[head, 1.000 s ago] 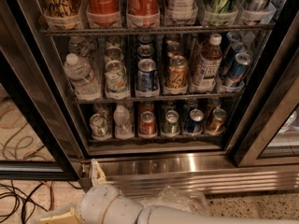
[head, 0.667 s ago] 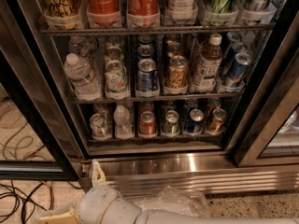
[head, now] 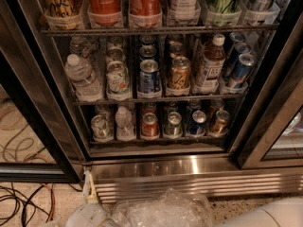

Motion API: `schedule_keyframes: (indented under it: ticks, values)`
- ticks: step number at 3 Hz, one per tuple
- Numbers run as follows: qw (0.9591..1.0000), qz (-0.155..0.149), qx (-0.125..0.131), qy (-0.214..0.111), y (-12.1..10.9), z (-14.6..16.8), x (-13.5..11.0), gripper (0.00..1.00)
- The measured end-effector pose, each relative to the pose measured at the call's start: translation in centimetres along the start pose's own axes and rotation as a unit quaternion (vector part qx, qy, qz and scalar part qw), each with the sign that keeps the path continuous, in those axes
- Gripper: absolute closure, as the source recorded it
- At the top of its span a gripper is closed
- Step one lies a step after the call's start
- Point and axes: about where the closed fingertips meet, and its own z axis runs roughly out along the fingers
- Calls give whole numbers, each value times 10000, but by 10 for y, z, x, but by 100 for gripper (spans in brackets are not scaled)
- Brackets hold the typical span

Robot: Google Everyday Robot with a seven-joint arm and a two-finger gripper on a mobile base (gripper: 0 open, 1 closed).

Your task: Pick 7up can from bottom shelf of fridge

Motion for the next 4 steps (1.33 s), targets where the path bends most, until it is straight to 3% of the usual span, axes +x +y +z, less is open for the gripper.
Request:
schedule_keyframes:
  ticks: [1,2,3,4]
  values:
    - [9988,-28,481,-31,-11,1,3,0]
    - [9917,78,1281,-66,-54,-2,14,0]
    - [9761,52,2161,-219,-109,-14,26,0]
    - [9762,52,2159,-219,-109,-14,26,0]
